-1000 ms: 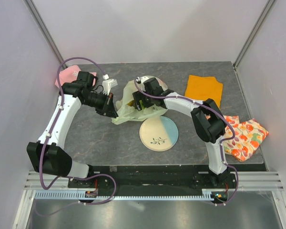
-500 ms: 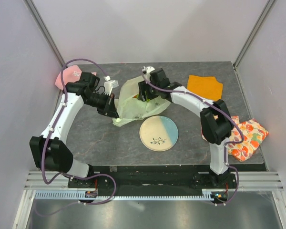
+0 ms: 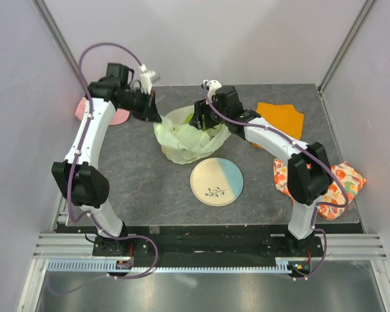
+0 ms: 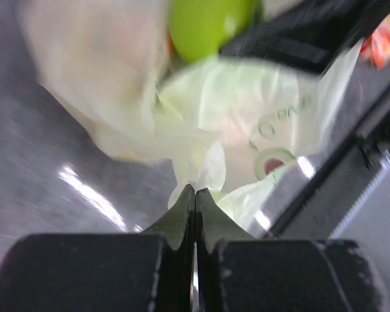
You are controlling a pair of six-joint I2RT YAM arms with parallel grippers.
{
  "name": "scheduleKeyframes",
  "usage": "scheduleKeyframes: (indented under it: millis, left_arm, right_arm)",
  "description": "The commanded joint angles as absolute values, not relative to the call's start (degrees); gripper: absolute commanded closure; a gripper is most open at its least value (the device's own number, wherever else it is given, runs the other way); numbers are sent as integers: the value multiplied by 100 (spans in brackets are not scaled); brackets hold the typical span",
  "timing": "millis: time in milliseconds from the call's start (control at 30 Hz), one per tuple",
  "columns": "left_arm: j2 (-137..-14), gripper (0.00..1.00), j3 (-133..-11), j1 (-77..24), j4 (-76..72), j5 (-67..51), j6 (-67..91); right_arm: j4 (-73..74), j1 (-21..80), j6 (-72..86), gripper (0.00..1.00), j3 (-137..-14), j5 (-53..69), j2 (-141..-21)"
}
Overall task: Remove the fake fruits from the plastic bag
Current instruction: Adjust the plastic bag at the center of the board.
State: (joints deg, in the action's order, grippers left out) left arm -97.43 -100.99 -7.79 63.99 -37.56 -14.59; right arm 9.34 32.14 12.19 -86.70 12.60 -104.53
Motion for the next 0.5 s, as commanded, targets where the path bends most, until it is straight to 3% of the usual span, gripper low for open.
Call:
scheduleKeyframes:
  millis: [0, 67, 200, 300, 467]
  left_arm:
    - [-10361, 98, -12020, -449, 5968, -3454, -906]
    - [-10590, 99, -12777, -404, 5950, -3463, -922]
    - [-10644, 98, -13166, -404, 6046, -3235, -1317]
    - [-10582, 98, -12711, -413, 6582, -3603, -1730]
    - [-9880, 98, -10357, -501, 6706, -3911, -2004]
  right_arm:
    - [501, 3226, 1082, 62, -9578, 326, -11247]
    - [536, 3304, 854, 62, -10071, -112, -11451]
    - [536, 3497, 354, 63, -10345, -833, -11777]
    - [414, 3744, 88, 63, -9898, -1335, -11708]
    - [325, 4051, 254, 61, -8782, -1267, -11224]
